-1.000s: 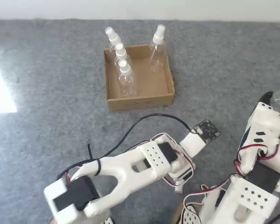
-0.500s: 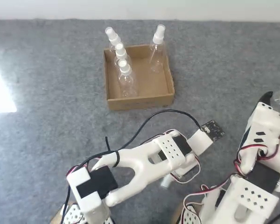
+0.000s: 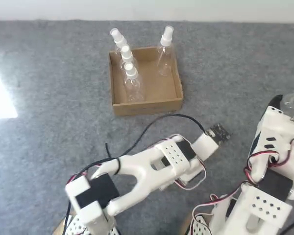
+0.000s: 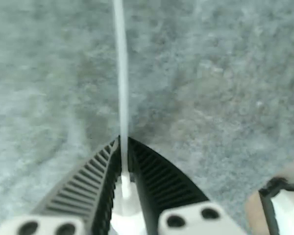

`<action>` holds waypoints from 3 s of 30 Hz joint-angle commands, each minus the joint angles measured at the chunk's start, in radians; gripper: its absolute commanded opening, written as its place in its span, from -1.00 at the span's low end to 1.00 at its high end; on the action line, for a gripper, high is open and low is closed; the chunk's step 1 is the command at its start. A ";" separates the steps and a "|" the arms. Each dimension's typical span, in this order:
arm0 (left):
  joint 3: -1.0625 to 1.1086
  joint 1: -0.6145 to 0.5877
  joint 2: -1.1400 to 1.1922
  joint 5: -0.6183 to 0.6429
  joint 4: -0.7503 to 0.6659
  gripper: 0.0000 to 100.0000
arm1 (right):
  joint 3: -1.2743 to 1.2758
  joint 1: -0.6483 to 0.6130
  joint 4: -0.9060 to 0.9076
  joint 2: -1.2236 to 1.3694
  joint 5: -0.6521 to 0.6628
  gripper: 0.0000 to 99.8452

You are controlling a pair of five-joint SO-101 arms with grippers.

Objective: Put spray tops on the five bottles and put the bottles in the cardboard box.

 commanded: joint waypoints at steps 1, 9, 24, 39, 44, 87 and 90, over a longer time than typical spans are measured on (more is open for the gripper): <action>0.019 -0.069 -0.137 -0.003 -0.037 -0.98 | -0.064 -0.012 -0.018 0.010 -0.011 -0.79; 0.050 -0.129 -0.213 -0.011 -0.032 -0.98 | -0.037 -0.074 -0.024 0.010 -0.011 -0.79; 0.182 -0.362 -0.485 -0.061 -0.032 -0.98 | 0.043 -0.282 -0.047 0.004 -0.011 -0.79; 0.278 -0.486 -0.726 -0.061 -0.031 -0.98 | 0.198 -0.394 -0.219 0.002 -0.002 -0.79; 0.282 -0.574 -0.770 -0.061 -0.031 -0.98 | 0.219 -0.424 -0.236 0.002 -0.002 -0.79; 0.326 -1.073 -1.063 -0.508 0.279 -0.98 | 0.253 -0.424 -0.262 0.012 -0.002 -0.79; 0.325 -1.069 -1.148 -0.641 0.319 -0.96 | 0.253 -0.423 -0.260 0.012 -0.002 -0.79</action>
